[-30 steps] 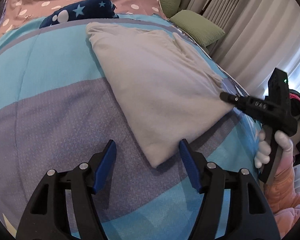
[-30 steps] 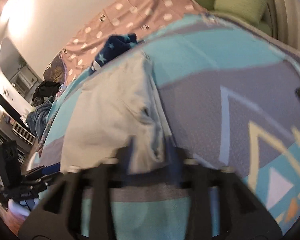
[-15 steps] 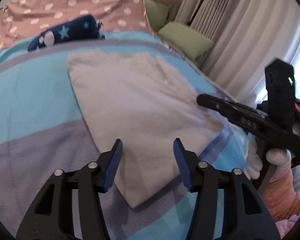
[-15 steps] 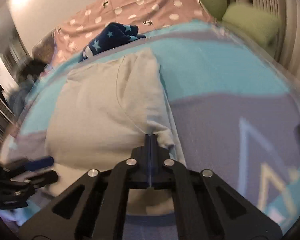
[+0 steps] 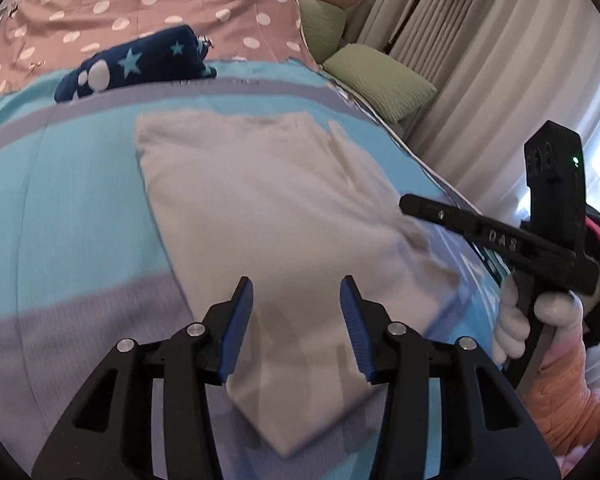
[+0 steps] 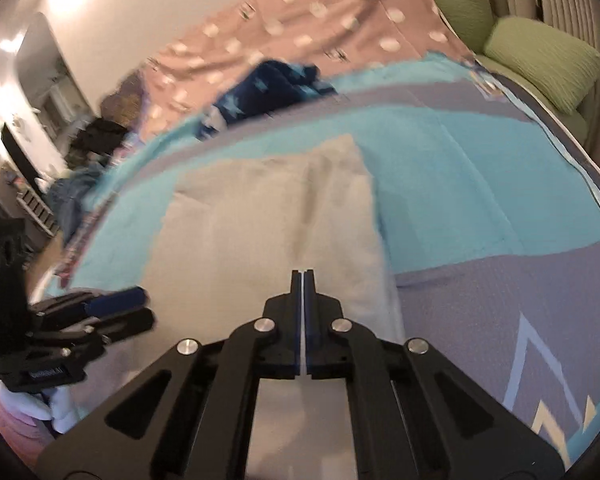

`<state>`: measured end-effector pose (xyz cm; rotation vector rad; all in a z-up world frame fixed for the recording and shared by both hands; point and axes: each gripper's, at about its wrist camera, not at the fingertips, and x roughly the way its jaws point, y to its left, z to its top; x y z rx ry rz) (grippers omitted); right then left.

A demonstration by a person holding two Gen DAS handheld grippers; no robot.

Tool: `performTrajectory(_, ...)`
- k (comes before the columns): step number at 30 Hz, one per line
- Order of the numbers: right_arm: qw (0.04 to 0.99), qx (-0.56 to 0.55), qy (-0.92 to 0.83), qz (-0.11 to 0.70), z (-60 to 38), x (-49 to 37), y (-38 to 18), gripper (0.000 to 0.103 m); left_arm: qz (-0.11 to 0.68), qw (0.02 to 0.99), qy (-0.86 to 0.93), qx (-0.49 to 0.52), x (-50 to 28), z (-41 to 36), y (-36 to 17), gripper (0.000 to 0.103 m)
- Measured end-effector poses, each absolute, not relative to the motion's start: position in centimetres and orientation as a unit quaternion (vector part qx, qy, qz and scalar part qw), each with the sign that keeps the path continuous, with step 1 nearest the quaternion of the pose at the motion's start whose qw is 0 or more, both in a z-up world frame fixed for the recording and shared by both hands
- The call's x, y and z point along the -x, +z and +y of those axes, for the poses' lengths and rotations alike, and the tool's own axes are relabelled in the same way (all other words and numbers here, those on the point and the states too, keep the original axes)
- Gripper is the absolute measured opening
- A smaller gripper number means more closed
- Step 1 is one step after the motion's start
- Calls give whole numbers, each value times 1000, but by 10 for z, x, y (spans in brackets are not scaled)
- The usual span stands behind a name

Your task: Fold small clothes

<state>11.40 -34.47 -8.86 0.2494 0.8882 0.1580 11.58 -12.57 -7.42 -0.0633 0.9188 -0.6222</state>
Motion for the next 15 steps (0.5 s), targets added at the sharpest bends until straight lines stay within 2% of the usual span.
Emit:
performTrajectory(2, 886, -151, 102, 426, -356, -115, -103, 0, 443, 851, -281, 31, -132, -127, -80, 47)
performTrajectory(4, 884, -150, 112, 429, -359, -114, -100, 0, 470, 840, -269, 33, -146, -126, -100, 47)
performTrajectory(6, 881, -145, 109, 438, -357, -116, -92, 0, 459, 843, -276, 42, -144, -120, -105, 47)
performTrajectory(15, 899, -82, 136, 407, -346, -164, -48, 1, 446, 853, -270, 18, -161, -127, -76, 48)
